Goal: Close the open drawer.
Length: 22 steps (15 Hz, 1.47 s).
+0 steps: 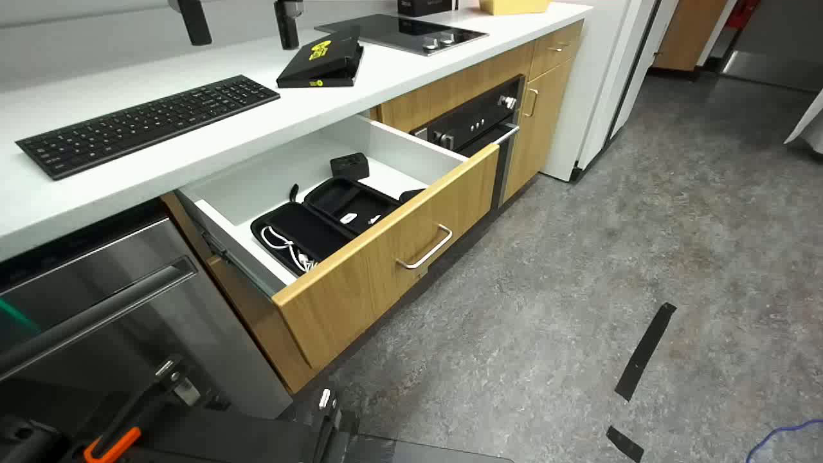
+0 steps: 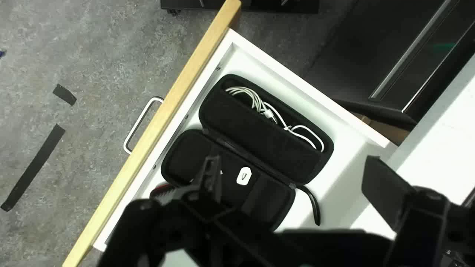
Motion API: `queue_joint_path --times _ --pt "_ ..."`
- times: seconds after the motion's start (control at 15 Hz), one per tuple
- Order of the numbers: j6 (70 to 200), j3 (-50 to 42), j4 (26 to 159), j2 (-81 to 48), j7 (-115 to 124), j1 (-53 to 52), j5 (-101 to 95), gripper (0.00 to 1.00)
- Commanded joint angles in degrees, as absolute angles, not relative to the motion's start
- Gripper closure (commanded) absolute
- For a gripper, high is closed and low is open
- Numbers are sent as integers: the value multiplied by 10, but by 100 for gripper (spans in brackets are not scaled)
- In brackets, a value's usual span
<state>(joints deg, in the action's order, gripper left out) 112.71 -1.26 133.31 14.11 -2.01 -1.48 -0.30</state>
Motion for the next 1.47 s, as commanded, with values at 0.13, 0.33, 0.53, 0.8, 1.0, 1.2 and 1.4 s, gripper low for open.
queue_joint_path --times 0.13,0.33,0.53,0.8,1.0,1.2,1.4 --pt "1126 -8 1333 141 -21 -10 -2 0" --pt "1148 -18 1342 125 -18 6 -28 0" --pt "1179 -41 1354 93 -9 35 -53 0" --pt "1260 -80 1373 37 13 83 -98 0" --pt "1297 -107 1368 -11 20 107 -100 0" --pt "1285 -112 1374 -9 -4 109 -83 0" --pt "1285 -115 1371 -20 -8 111 -75 0"
